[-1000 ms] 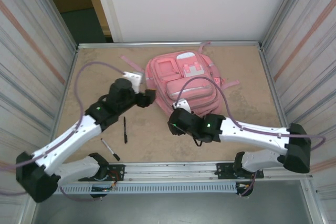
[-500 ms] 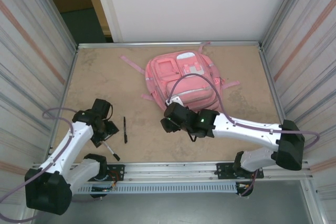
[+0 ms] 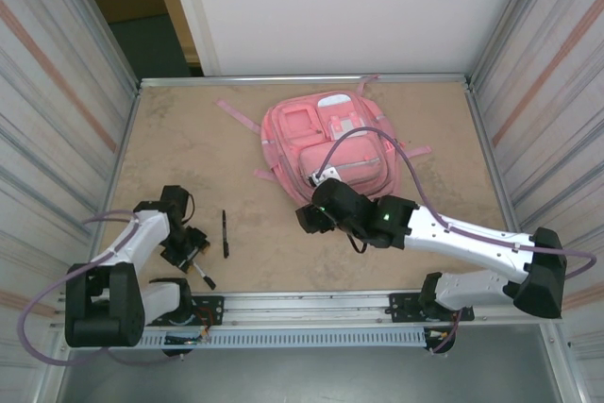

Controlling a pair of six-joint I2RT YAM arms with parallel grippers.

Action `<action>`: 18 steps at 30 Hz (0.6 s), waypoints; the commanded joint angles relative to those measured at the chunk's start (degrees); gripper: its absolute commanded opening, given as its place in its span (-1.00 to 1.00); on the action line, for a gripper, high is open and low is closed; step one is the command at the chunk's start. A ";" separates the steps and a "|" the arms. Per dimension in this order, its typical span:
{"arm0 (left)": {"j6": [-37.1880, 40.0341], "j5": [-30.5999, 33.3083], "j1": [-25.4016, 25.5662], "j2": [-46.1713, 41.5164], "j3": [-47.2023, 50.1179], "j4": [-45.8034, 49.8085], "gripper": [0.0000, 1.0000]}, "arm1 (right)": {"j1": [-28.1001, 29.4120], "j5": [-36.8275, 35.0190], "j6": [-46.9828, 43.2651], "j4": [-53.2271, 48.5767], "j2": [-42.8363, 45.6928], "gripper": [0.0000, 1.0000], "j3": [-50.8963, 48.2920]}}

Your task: Pack books, pencil case, and school supplies into a backpack

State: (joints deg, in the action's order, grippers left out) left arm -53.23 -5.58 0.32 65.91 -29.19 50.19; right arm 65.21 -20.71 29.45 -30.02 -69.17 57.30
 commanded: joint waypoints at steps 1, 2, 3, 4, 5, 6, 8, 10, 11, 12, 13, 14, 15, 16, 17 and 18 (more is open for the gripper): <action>-1.08 -2.11 -0.65 -0.67 2.32 -4.25 -0.21 | -0.44 0.43 0.32 -0.43 1.22 0.54 -0.14; -0.90 -1.79 -0.68 -0.70 2.17 -3.69 -0.22 | -0.60 0.44 0.50 -0.16 1.14 0.54 -0.09; -1.14 -0.55 -0.71 -0.66 1.68 -1.89 -0.29 | -0.81 0.64 0.43 0.19 0.98 0.54 -0.07; -1.56 0.82 -0.67 -0.75 1.30 -0.62 -0.43 | -1.06 1.06 0.49 0.27 0.62 0.54 0.22; -1.66 0.78 -0.72 -1.04 1.16 -0.46 -0.49 | -1.21 1.35 0.79 0.04 0.31 0.54 0.71; -1.68 0.04 -0.73 -1.48 1.00 -0.45 -0.54 | -1.29 1.59 1.32 -0.44 -0.04 0.54 1.17; -1.16 -0.72 -0.70 -2.47 0.04 0.33 -0.57 | -1.38 1.81 2.27 -0.57 -0.76 0.54 1.50; -1.08 0.72 -0.72 -4.22 -1.52 2.36 -0.65 | -1.75 3.50 2.94 -0.21 -1.89 0.54 1.61; -0.82 1.35 -0.76 -5.22 -2.07 2.85 -0.70 | -1.90 4.26 3.48 -0.44 -2.48 0.54 1.96; -0.73 2.07 -0.72 -6.22 -2.79 3.43 -0.75 | -1.98 5.02 4.15 -0.73 -3.18 0.54 2.42; -0.50 2.68 -0.71 -7.19 -3.77 4.28 -0.76 | -1.99 5.87 4.62 -0.70 -3.92 0.55 2.71; 0.15 2.83 -0.75 -7.84 -4.80 5.10 -0.76 | -1.96 7.03 4.81 -0.24 -4.49 0.55 2.89; 2.03 2.36 -0.68 -8.55 -6.18 5.69 -0.76 | -2.01 8.67 4.83 0.48 -5.37 0.55 2.97; 3.94 1.61 -0.68 -9.19 -7.57 6.10 -0.76 | -1.95 10.74 4.90 1.10 -6.30 0.56 3.36; 4.90 0.63 -0.66 -9.61 -8.84 6.55 -0.76 | -2.16 13.68 4.91 1.93 -7.52 0.57 3.86; 5.92 -1.03 -0.22 -10.22 -10.14 6.47 -0.76 | -2.49 17.02 5.34 2.15 -8.98 0.58 4.68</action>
State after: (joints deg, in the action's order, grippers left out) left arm -51.55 -5.02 -0.05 57.43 -35.68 53.93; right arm 63.33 -11.60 32.84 -29.56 -75.64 59.13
